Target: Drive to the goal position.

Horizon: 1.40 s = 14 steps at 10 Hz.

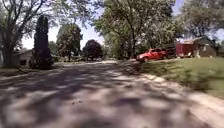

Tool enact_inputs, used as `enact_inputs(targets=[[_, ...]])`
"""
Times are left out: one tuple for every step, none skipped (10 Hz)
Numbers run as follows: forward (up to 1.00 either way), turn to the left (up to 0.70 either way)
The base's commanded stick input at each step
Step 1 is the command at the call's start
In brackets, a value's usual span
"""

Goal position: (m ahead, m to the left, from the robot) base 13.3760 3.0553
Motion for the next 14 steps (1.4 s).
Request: enact_inputs(targets=[[0.50,0.00],[0.50,0.00],[0.50,0.00],[0.50,0.00],[0.50,0.00],[0.50,0.00],[0.50,0.00],[0.50,0.00],[0.50,0.00],[0.50,0.00],[0.50,0.00],[0.50,0.00],[0.50,0.00],[0.50,0.00]])
